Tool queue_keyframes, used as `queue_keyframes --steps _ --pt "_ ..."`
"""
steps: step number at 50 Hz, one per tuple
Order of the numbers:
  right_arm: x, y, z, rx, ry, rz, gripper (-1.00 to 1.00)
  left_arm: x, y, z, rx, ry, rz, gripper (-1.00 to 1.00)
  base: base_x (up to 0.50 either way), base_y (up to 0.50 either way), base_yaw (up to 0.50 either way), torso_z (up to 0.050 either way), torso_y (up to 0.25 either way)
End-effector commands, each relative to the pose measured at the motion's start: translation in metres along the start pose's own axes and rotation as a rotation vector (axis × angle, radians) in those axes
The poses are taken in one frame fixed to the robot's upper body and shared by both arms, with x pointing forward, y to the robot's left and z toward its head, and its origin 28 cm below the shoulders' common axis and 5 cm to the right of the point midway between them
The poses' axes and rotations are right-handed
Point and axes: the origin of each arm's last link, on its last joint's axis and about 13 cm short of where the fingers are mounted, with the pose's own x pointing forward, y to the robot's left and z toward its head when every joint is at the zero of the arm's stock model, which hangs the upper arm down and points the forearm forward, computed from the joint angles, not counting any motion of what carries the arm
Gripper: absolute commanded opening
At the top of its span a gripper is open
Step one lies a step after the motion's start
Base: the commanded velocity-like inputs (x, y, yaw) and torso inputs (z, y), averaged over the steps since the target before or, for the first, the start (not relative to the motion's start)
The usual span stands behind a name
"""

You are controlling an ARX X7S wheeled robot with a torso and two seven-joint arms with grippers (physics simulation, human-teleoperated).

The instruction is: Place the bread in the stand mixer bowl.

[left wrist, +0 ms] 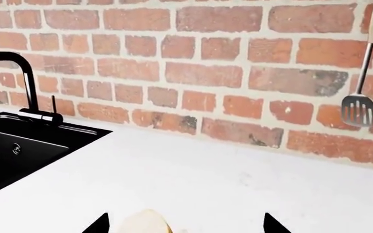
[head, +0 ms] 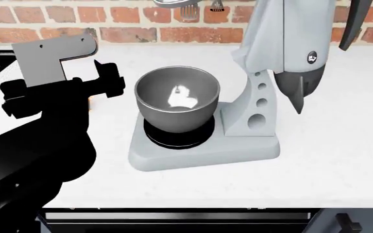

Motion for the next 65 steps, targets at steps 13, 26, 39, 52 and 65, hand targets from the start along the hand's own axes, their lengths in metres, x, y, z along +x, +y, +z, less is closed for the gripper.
queue_keyframes --steps 13,26,39,52,65 --pt "-0.002 0.000 -0.006 0.010 0.006 0.014 1.00 0.015 -0.004 -0.024 0.013 0.053 0.029 1.00 0.00 0.00 0.00 0.000 0.000" --pt "-0.003 0.000 -0.007 0.013 0.006 0.014 1.00 0.016 -0.003 -0.029 0.015 0.062 0.049 1.00 0.00 0.00 0.00 0.000 0.000" --pt "-0.003 0.000 -0.008 0.006 0.005 0.019 1.00 0.013 -0.001 -0.020 -0.009 -0.002 0.052 1.00 0.00 0.00 0.00 0.000 0.000" --pt "-0.004 0.000 -0.008 0.003 -0.002 0.018 1.00 0.018 0.000 -0.027 0.022 0.003 0.105 1.00 0.00 0.00 0.00 0.000 0.000" --pt "-0.003 0.000 -0.009 0.007 0.002 0.021 1.00 0.025 0.006 -0.033 0.042 0.021 0.144 1.00 0.00 0.00 0.00 0.000 0.000"
